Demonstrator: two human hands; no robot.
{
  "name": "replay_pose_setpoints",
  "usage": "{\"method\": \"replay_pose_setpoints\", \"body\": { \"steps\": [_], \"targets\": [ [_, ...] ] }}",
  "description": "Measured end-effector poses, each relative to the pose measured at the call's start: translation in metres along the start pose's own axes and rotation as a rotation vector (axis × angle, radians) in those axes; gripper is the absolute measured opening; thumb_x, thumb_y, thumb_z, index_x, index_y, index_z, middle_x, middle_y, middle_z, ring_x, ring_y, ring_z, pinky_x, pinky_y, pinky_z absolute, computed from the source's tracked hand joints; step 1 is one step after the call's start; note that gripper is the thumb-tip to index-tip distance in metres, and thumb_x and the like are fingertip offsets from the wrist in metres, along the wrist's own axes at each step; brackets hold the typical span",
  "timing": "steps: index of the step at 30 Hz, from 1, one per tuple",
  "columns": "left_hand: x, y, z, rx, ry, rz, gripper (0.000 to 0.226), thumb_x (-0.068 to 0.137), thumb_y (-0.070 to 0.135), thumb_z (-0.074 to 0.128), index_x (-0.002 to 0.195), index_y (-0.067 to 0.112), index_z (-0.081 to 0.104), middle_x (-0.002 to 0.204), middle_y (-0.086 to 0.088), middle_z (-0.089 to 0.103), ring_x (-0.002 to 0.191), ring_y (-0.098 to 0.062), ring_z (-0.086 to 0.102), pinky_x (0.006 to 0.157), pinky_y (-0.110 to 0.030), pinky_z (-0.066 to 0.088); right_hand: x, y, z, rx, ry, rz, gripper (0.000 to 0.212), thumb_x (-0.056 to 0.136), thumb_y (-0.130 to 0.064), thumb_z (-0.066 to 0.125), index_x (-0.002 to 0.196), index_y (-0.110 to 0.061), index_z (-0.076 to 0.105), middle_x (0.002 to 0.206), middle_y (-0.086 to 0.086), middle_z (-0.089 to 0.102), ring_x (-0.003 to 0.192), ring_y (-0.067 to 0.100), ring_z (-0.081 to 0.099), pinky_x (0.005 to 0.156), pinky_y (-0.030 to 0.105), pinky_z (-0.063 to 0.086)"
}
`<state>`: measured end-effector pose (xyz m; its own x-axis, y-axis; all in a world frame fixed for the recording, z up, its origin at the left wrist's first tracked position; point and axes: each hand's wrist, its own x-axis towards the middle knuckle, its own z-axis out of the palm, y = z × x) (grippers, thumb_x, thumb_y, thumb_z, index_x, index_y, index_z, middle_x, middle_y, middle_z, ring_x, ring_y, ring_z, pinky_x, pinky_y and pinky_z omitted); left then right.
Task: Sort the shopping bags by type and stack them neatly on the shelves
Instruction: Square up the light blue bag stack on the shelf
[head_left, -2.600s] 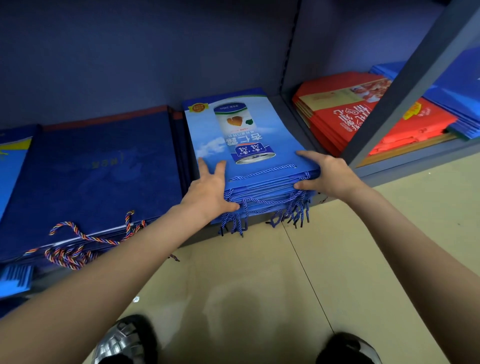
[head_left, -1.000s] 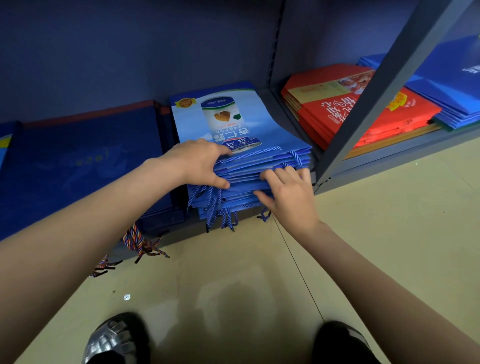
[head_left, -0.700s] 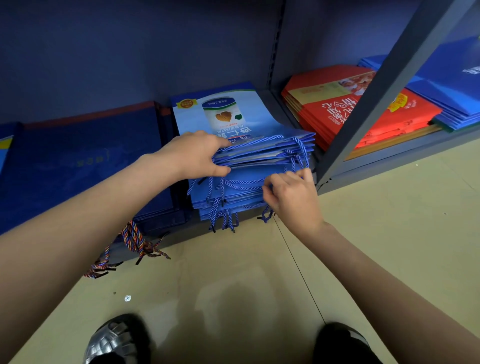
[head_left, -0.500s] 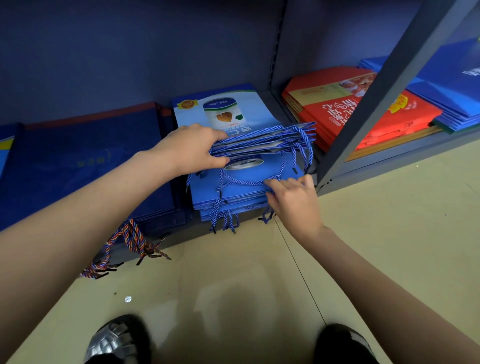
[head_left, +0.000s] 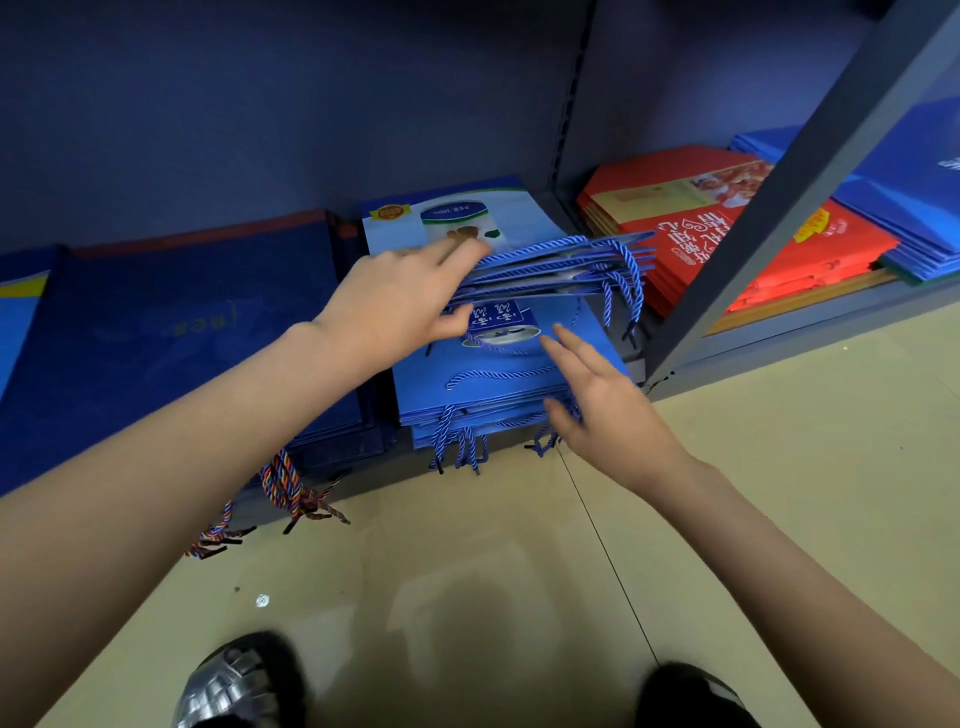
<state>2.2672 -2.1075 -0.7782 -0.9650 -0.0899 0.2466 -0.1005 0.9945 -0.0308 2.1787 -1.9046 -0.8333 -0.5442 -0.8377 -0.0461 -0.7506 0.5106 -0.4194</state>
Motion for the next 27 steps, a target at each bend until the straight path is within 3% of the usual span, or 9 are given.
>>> {"method": "replay_pose_setpoints", "body": {
  "steps": [2,5,8,10,12,15,19,24,27],
  "targets": [
    [-0.002,0.002,0.005,0.001,-0.04,0.004,0.049,0.084,0.023,0.064,0.128,0.006,0.05,0.114,-0.013,0.063,0.077,-0.035,0.064,0.052,-0.039,0.047,-0.004,-0.001,-0.014,0.006,0.292,-0.15,0.033,0.09,-0.016,0.051,0.122,-0.009,0.059,0.13,0.005,0.057,0.111,0.025,0.058,0.089,0.037,0.05],
    [0.001,0.008,0.006,0.016,-0.083,-0.027,0.052,0.091,0.029,0.055,0.137,0.012,0.04,0.123,-0.01,0.057,0.097,-0.033,0.06,0.065,-0.04,0.046,0.004,0.009,-0.029,-0.098,0.554,-0.24,0.031,0.083,-0.023,0.06,0.109,-0.006,0.064,0.115,0.01,0.062,0.101,0.033,0.053,0.088,0.035,0.042],
    [0.002,0.011,0.004,0.045,-0.143,-0.061,0.052,0.093,0.034,0.048,0.14,0.017,0.032,0.128,-0.005,0.053,0.109,-0.028,0.054,0.073,-0.039,0.046,0.026,0.016,-0.034,-0.28,0.406,-0.001,0.076,0.071,-0.032,0.077,0.138,-0.019,0.044,0.141,0.018,0.036,0.117,0.04,0.038,0.091,0.049,0.038],
    [0.0,0.014,0.006,0.06,-0.176,-0.056,0.052,0.093,0.034,0.048,0.139,0.018,0.031,0.127,-0.004,0.052,0.113,-0.026,0.052,0.076,-0.039,0.046,0.039,0.014,-0.032,-0.384,0.266,0.118,0.089,0.075,-0.032,0.076,0.147,-0.028,0.024,0.149,0.018,0.02,0.118,0.041,0.035,0.089,0.049,0.04],
    [-0.001,0.018,0.01,0.077,-0.22,-0.042,0.052,0.093,0.033,0.049,0.139,0.017,0.031,0.127,-0.004,0.052,0.115,-0.026,0.05,0.082,-0.038,0.045,0.05,0.013,-0.03,-0.412,0.191,0.158,0.085,0.08,-0.025,0.072,0.148,-0.026,0.019,0.151,0.016,0.013,0.12,0.04,0.032,0.086,0.047,0.043],
    [0.002,0.021,0.013,0.126,-0.333,-0.041,0.061,0.089,0.032,0.055,0.141,0.017,0.026,0.129,-0.005,0.05,0.118,-0.027,0.048,0.096,-0.04,0.039,0.056,0.013,-0.029,-0.41,0.161,0.175,0.067,0.081,-0.015,0.071,0.138,-0.016,0.036,0.149,0.015,0.016,0.124,0.039,0.029,0.074,0.044,0.047],
    [0.003,0.026,0.014,0.152,-0.554,-0.127,0.087,0.082,0.022,0.067,0.147,0.02,0.009,0.141,-0.007,0.036,0.128,-0.031,0.038,0.107,-0.054,0.027,0.058,0.016,-0.027,-0.438,0.146,0.21,0.059,0.082,-0.001,0.064,0.134,-0.014,0.04,0.146,0.014,0.019,0.123,0.038,0.028,0.062,0.037,0.039],
    [-0.011,0.038,0.026,0.081,-0.565,-0.26,0.091,0.081,0.003,0.063,0.146,0.023,0.004,0.147,-0.012,0.022,0.132,-0.035,0.028,0.104,-0.058,0.029,0.053,0.022,-0.024,-0.202,0.104,0.253,0.065,0.082,0.007,0.057,0.139,-0.015,0.036,0.146,0.016,0.017,0.117,0.043,0.04,0.087,0.046,0.045],
    [-0.029,0.043,0.034,-0.034,-0.566,-0.345,0.088,0.084,0.012,0.061,0.147,0.021,-0.001,0.154,-0.01,0.003,0.141,-0.036,0.009,0.111,-0.058,0.019,0.035,0.026,-0.02,0.027,0.139,0.289,0.065,0.079,0.006,0.061,0.137,-0.015,0.04,0.144,0.014,0.02,0.111,0.04,0.049,0.099,0.045,0.042]
  ]
}}
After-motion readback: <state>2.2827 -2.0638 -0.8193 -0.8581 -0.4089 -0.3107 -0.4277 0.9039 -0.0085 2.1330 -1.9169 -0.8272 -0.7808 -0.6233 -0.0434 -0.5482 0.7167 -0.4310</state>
